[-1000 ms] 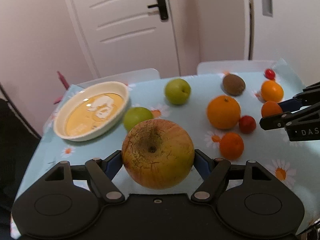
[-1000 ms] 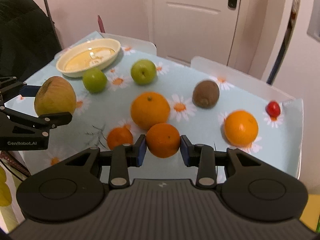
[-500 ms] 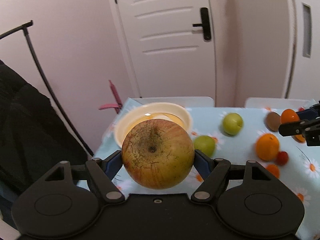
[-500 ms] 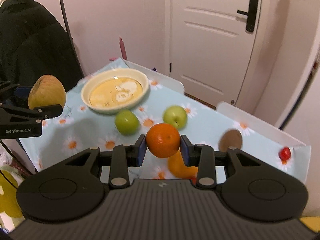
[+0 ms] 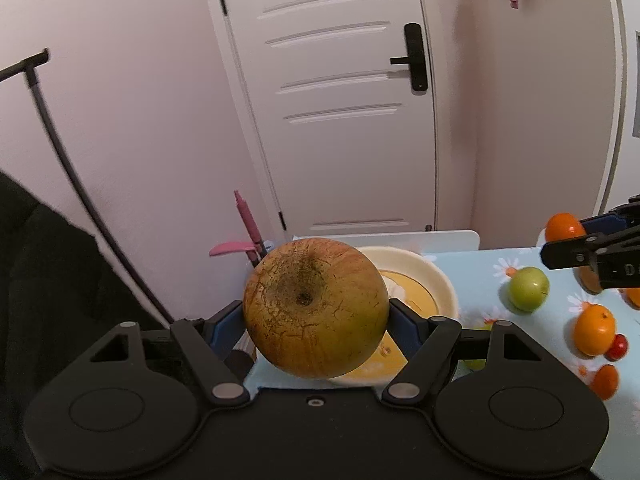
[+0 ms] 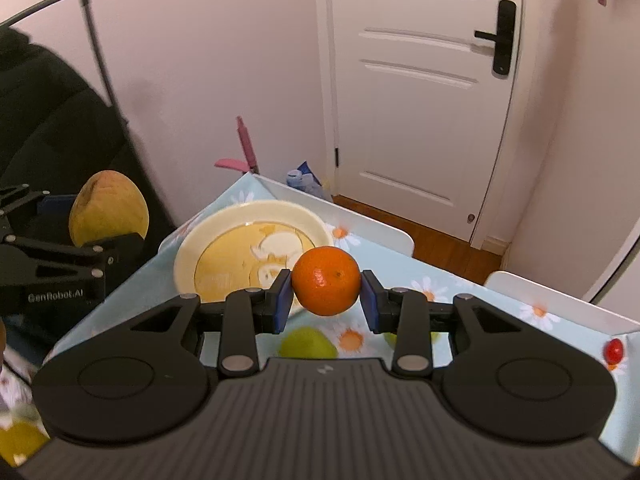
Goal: Organize fruits
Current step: 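Carry the apple and tangerine with both tools over the cream bowl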
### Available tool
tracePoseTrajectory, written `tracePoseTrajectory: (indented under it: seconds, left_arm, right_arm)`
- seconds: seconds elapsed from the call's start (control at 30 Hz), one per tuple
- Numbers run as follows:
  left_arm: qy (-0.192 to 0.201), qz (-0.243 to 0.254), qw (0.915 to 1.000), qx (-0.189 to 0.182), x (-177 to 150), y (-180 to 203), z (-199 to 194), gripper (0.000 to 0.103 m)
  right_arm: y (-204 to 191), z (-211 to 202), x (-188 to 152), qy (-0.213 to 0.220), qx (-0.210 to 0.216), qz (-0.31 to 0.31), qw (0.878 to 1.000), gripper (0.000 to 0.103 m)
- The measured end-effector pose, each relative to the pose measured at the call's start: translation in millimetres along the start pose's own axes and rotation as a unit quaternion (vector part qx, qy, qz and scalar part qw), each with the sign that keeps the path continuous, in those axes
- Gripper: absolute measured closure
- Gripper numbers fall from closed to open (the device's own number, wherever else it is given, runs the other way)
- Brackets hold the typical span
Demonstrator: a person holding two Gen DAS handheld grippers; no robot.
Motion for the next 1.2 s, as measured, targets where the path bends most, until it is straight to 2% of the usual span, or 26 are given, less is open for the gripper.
tracePoseTrajectory:
  seconds: [0.2,0.37,0.63,0.9,1.2]
  left_arm:
    - [-0.003,0.028,0.9992,-0.029,14,-13,47,0.024]
    - [-0.008,0.047,0.9973,-0.055,18,-10,86,0.024]
    - [-0.028,0.078,0.9924,-0.091,13,11,143,0.024]
    - [-0.032,0.107,0.9878,-0.109,8,37,182,0.024]
    - [-0.037,0.118,0.9874,-0.098,-1,46,195,0.023]
  right_arm:
    - [-11,45,22,-0.007,-0.024,0.032,0.999,0.052]
    - [-10,80,34,-0.014,-0.042,0.054,0.998,0.052]
    - [-7,128,30,-0.036,-0.056,0.077,0.995,0.052]
    - [-1,142,27,-0.049,-0.060,0.080,0.994,0.052]
    - [11,141,15,-0.062,-0.056,0.080,0.993,0.052]
Point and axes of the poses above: each gripper's, at about its wrist camera, not at the fingertips, and z roughly the way its jaws point, y to its right, x to its top, the point moved 10 cm from there along z, roughly the way its jaws point, and after that the axes turned 1 degree about -y, right-handed, at the moved point
